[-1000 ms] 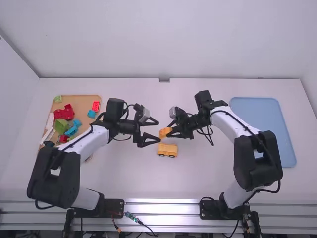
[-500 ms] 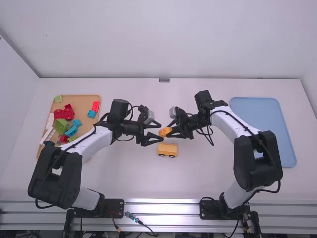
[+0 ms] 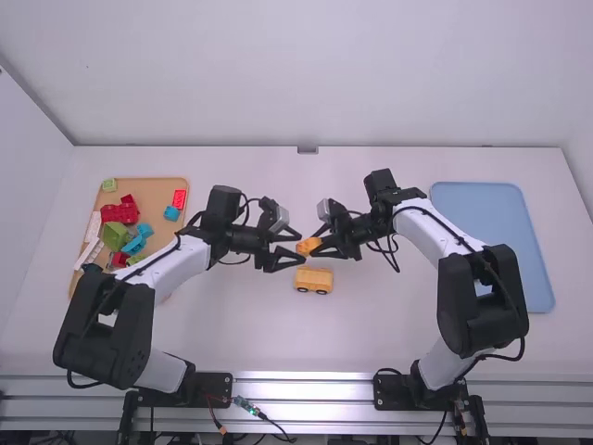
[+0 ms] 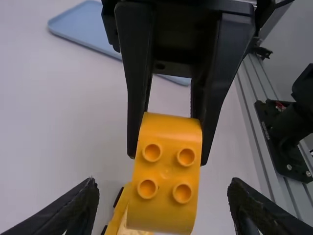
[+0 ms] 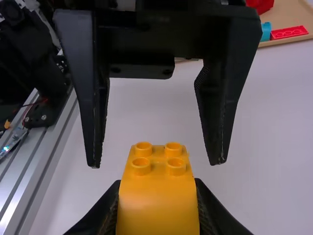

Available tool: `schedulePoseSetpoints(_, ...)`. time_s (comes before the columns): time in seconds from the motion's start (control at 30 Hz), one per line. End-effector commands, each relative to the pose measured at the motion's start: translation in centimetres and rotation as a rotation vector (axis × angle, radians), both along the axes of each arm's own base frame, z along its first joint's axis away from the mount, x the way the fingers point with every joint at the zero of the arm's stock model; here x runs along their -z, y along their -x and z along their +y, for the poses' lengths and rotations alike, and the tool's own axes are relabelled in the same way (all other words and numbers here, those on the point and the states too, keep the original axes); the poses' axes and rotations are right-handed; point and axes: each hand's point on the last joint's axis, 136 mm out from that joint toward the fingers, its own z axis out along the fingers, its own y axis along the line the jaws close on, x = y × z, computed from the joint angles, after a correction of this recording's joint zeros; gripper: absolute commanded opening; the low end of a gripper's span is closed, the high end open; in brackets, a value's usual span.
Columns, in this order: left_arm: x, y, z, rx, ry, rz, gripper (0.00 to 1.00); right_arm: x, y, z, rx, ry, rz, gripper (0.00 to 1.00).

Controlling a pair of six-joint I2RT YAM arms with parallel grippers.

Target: Assemble lego blocks to make yellow taxi

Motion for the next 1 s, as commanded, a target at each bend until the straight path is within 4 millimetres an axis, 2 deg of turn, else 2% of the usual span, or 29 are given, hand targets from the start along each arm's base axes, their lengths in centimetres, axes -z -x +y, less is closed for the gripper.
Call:
schedulePoseSetpoints(0.0,0.15,0.31,-0.20,0.017,0.008,0.010,0.64,-1.85,-0.30,0.18,-0.002,-0.040,-0.036,0.07)
schedulePoseSetpoints(0.3,0.14,0.30,-0.20,0.017,0.008,0.010,0.56,-2.04,-0.23,0.26,-0.005,-0.052,-0.034,0.06)
schedulePoseSetpoints(0.77,-0.33,0.43,-0.36,0.035,0.031,-0.002,0.48,-2.10,-0.21,0.28,-0.005,-0.056,-0.033,0.05)
schedulePoseSetpoints(0.97,-0.33,0.43,-0.36,0.034,0.031,-0.002,0.40,-2.16,-0.18,0.31,-0.006,-0.059,-0.031,0.04)
